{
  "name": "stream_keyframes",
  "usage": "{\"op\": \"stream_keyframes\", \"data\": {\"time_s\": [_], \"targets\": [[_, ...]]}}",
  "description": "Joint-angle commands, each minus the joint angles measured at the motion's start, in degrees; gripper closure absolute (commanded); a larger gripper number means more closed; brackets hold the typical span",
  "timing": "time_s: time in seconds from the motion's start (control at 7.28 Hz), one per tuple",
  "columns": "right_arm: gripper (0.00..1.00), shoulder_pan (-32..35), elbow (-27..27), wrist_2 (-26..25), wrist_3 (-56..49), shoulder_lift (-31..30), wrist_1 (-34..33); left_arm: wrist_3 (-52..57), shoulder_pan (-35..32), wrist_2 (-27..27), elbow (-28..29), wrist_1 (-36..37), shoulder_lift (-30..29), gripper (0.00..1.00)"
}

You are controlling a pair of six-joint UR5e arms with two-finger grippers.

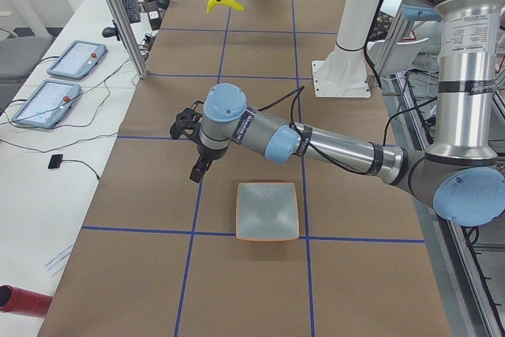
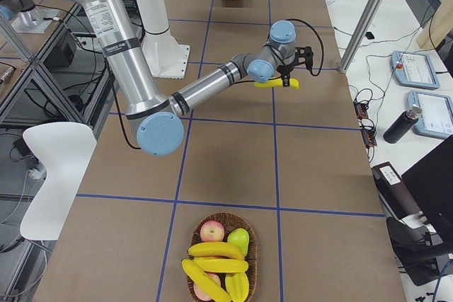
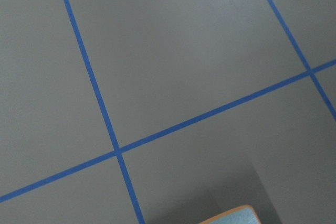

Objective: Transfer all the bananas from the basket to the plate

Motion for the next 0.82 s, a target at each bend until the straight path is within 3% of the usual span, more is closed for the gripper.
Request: {"op": "stream_keyframes", "data": {"time_s": [0.0, 0.14, 0.27, 0.69], "targets": [[1.0, -9.7, 4.0, -10.2, 21.2, 6.4, 0.8, -9.4, 4.1, -0.8, 0.2, -13.3, -0.2, 0.0], [1.0, -14.2, 5.1, -15.9, 27.5, 9.2, 0.8, -19.2, 11.4, -0.3, -0.4, -16.9, -1.7, 0.0], [1.0, -18.2, 5.2, -21.0, 30.9, 11.1, 0.8, -28.0, 14.7, -0.2, -0.1, -20.8, -4.9, 0.0], [1.0, -27.0, 5.1, -30.2, 32.3, 16.5, 0.8, -53.1, 26.6, -0.5, -0.9, -29.3, -15.9, 0.0]]}}
